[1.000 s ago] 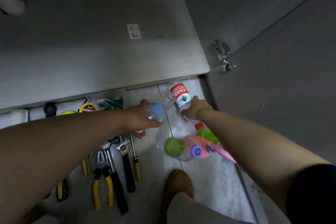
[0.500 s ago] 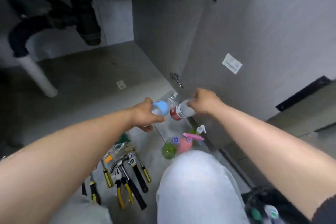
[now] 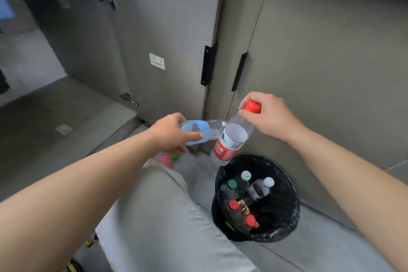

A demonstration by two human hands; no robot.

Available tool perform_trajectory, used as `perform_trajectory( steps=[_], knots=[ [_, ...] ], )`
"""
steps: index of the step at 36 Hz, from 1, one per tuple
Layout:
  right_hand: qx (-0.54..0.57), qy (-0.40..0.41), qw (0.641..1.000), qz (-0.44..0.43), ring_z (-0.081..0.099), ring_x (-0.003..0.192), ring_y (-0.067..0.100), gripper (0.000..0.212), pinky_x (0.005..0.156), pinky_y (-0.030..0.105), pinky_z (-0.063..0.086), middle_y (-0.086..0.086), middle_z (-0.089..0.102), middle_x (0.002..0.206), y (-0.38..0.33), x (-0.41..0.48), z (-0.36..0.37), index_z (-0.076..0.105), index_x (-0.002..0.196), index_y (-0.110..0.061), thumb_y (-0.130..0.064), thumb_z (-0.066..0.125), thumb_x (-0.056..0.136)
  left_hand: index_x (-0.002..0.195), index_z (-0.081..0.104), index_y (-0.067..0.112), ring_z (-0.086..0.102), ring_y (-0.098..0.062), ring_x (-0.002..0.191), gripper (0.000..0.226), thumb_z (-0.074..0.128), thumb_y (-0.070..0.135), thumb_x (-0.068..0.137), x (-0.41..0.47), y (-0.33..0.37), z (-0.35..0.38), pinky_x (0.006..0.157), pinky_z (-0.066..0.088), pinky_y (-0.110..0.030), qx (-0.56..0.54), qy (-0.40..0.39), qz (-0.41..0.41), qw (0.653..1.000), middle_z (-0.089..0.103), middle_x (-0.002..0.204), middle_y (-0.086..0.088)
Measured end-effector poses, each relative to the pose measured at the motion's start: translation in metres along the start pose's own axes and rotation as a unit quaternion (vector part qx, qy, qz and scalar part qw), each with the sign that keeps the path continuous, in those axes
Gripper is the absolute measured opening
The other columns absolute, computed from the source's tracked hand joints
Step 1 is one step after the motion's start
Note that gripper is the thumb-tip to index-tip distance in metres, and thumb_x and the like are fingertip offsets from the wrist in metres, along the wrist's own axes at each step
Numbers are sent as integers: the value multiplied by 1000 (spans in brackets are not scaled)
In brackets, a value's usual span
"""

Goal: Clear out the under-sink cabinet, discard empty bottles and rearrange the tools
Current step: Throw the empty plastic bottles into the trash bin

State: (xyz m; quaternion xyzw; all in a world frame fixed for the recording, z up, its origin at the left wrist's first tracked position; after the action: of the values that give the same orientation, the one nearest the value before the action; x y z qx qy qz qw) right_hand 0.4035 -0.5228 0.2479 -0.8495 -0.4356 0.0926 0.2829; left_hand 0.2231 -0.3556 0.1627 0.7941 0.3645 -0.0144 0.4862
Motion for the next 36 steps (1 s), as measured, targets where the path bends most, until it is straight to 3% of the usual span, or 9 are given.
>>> perform_trajectory(
  steps=[2, 3, 6, 15, 19, 23, 29, 32, 36],
  knots=[
    [3, -1, 1000, 26, 59, 79, -2, 3, 61, 4, 37, -13, 69, 81, 27, -19, -12, 70, 85, -28, -26, 68, 86, 107, 61, 21, 73, -15, 56, 56, 85, 54, 69, 1, 10, 19, 48, 56, -27, 1, 3, 9, 1000, 74, 69, 1],
    [4, -4, 999, 39, 60, 78, -1, 4, 62, 6, 38, -14, 70, 80, 41, -27, -15, 70, 84, -28, -25, 69, 86, 106, 62, 21, 73, -15, 55, 56, 86, 55, 68, 3, 13, 29, 47, 54, -26, -2, 1, 13, 1000, 72, 64, 3],
    [0, -26, 997, 72, 61, 79, 2, 7, 65, 13, 42, -12, 70, 80, 79, -51, -12, 69, 80, -29, -23, 68, 85, 105, 64, 29, 74, -14, 61, 58, 85, 61, 62, 7, 17, 56, 59, 62, -35, 2, -2, 24, 1000, 74, 64, 5],
    [-35, -125, 981, 143, 65, 82, 17, 6, 77, 33, 56, -5, 67, 91, 161, -95, 65, 66, 87, -26, -20, 67, 85, 99, 50, 39, 69, 0, 60, 61, 82, 68, 55, 8, 30, 63, 56, 46, -25, 34, 76, 87, 993, 73, 68, 17],
    [-54, -154, 976, 146, 61, 99, 21, 24, 87, 35, 52, 0, 64, 107, 178, -102, 101, 69, 102, -24, -14, 61, 82, 96, 54, 40, 68, 1, 63, 57, 84, 67, 55, 5, 33, 60, 53, 44, -23, 35, 99, 102, 989, 73, 76, 11],
    [-26, -176, 970, 167, 66, 96, 26, 29, 88, 42, 56, 4, 61, 111, 193, -105, 130, 67, 112, -21, -14, 61, 84, 97, 58, 43, 62, 9, 75, 53, 86, 62, 56, 2, 36, 57, 51, 41, -9, 43, 112, 142, 983, 67, 87, 15],
    [13, -195, 966, 170, 69, 92, 24, 31, 87, 37, 56, 1, 67, 103, 207, -107, 161, 63, 111, -27, -11, 57, 86, 102, 54, 41, 59, 7, 84, 60, 87, 60, 56, 1, 38, 53, 60, 42, -9, 3, 129, 172, 977, 63, 94, 23],
    [19, -200, 962, 182, 66, 92, 21, 34, 86, 34, 55, -2, 66, 100, 213, -106, 169, 59, 112, -31, -13, 60, 84, 92, 57, 38, 57, 4, 68, 47, 87, 55, 60, 1, 39, 52, 57, 40, -6, -26, 126, 194, 973, 62, 81, 28],
    [-24, -197, 967, 157, 57, 96, 16, 41, 83, 27, 45, -2, 58, 110, 211, -100, 169, 57, 124, -28, -22, 67, 84, 101, 63, 39, 54, -2, 61, 41, 85, 51, 68, -3, 45, 55, 57, 41, -9, -33, 97, 228, 968, 64, 81, 26]
  ],
)
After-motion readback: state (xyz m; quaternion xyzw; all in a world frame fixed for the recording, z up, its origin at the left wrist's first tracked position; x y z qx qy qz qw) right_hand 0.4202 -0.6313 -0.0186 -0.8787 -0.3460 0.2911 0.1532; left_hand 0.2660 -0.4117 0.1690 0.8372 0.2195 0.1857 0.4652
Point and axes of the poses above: each hand's wrist, its own x-axis towards the middle knuckle, its own z-axis out of the palm, y = z × x, the point moved 6 cm from there along x, towards the middle knuckle
